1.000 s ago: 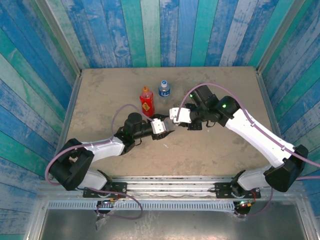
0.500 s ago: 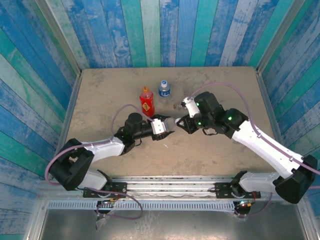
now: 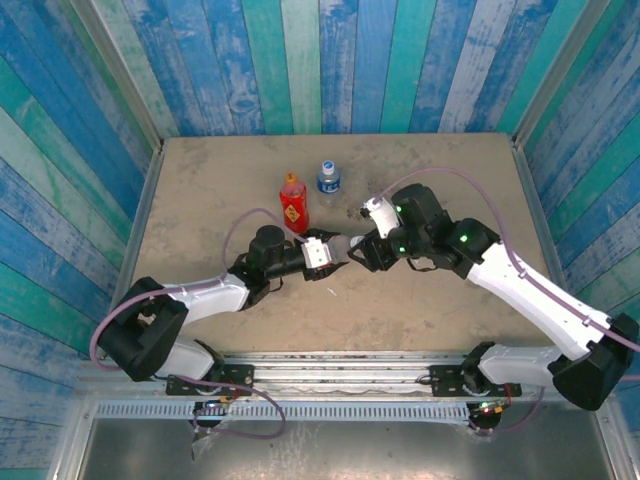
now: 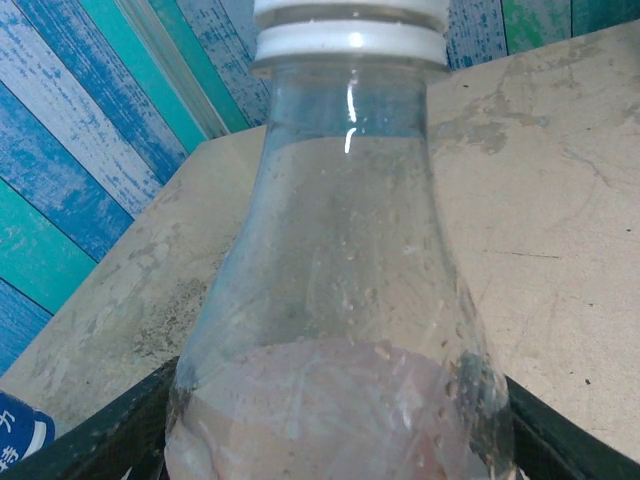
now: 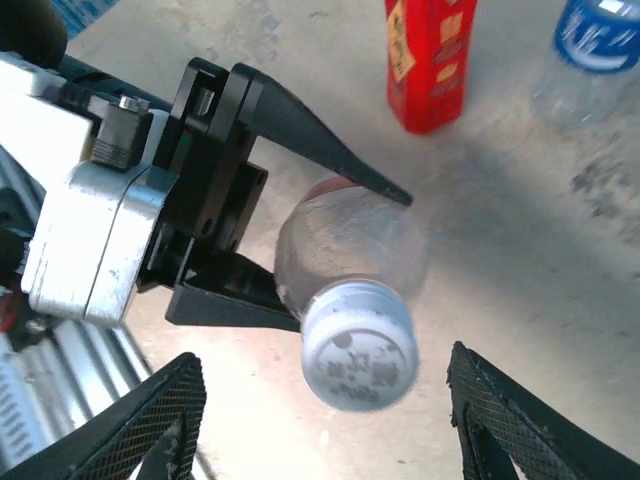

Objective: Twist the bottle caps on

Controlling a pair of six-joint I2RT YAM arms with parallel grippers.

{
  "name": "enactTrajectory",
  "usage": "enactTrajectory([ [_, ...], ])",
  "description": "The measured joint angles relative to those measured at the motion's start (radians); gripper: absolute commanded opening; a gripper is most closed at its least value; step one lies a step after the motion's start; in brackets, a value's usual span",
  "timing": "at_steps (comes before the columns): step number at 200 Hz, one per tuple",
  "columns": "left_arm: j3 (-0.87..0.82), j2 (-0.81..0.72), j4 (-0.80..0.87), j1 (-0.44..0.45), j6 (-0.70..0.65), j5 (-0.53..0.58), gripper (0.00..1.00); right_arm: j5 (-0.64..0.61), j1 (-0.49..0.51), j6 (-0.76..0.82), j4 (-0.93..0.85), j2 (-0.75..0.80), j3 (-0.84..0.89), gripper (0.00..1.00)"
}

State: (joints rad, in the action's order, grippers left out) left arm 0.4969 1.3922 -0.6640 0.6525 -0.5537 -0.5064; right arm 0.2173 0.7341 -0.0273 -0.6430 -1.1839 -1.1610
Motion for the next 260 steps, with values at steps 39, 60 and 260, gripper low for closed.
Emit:
enactTrajectory([
  [39, -0.001, 0.0, 0.0, 0.0, 0.0, 0.0, 0.69, -0.039, -0.006, 0.274, -0.03, 0.047, -0.04, 0.67],
  [60, -0.001, 0.0, 0.0, 0.0, 0.0, 0.0, 0.68, -0.037, -0.006, 0.486, -0.078, 0.034, -0.077, 0.67],
  [260, -0.002, 0.0, -0.01, 0.0, -0.003, -0.023, 0.86, 0.029, -0.016, 0.982, -0.227, -0.181, -0.199, 0.22],
])
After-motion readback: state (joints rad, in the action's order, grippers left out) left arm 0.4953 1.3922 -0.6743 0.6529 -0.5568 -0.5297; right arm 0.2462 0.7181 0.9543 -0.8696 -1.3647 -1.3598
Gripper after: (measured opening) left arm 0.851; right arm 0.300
